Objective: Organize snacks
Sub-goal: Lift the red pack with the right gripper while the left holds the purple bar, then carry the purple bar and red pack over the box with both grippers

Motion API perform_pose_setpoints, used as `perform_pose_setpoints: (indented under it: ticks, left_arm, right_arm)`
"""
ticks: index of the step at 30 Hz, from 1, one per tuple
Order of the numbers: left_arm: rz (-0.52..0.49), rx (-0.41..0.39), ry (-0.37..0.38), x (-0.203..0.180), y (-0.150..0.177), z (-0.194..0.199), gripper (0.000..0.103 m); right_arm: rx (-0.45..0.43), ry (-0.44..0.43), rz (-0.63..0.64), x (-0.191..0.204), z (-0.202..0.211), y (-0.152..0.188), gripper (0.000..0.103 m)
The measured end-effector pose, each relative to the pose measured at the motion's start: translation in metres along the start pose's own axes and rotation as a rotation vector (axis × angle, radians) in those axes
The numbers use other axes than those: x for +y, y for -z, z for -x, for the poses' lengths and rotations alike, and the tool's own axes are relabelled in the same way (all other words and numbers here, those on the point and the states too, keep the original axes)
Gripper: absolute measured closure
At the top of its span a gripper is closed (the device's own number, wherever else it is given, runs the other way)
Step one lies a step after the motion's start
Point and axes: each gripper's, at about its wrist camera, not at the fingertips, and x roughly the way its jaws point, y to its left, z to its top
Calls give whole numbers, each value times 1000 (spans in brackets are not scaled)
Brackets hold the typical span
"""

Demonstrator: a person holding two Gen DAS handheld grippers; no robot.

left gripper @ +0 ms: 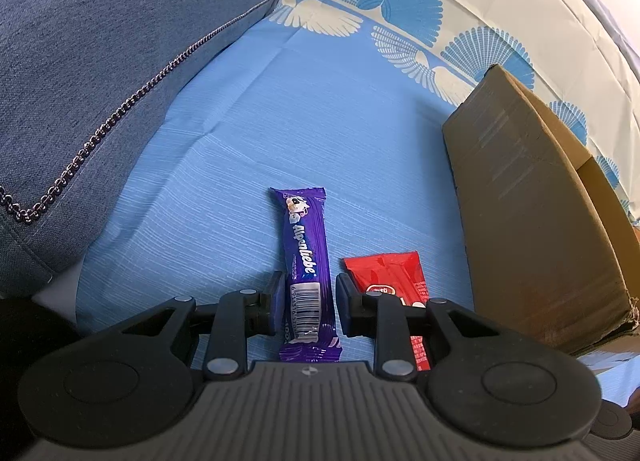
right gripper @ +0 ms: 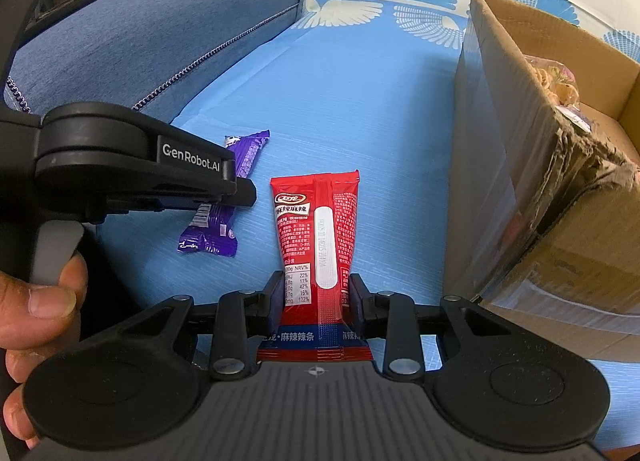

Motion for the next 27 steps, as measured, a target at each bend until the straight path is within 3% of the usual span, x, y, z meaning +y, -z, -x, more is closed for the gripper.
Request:
perform_pose_setpoints:
  ticks: [19, 27]
  left_arm:
    - [-5, -1, 0, 0, 0, 0, 73]
    - [-53, -26, -16, -7, 4, 0, 77]
  right_arm:
    - [-10, 4, 4, 2, -2, 2, 68]
    - [-84, 19, -23, -2, 12, -2, 68]
